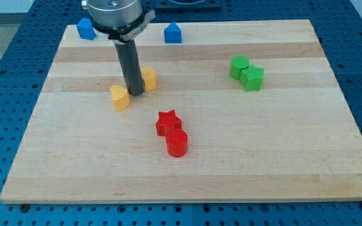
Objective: Push the yellow hexagon diagonal to the bottom right of the blue triangle
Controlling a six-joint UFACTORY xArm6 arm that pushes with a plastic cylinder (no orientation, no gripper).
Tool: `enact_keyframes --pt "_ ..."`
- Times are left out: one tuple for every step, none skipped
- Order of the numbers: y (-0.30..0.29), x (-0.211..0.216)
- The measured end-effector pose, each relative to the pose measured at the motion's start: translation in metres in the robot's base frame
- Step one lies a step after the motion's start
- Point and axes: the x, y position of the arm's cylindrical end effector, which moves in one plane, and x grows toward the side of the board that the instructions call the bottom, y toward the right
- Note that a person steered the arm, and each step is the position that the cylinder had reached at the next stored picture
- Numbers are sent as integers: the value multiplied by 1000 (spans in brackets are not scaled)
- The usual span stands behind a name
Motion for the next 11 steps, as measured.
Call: enact_keyframes --pt "23 -15" --pt "26 -32" --pt "-1 -40" --pt "0 -46" --pt "40 -46" --pt "92 -49" --pt "115 -60" --pt "80 -61" --pt "34 -56" --pt "36 -69" --pt "75 -77"
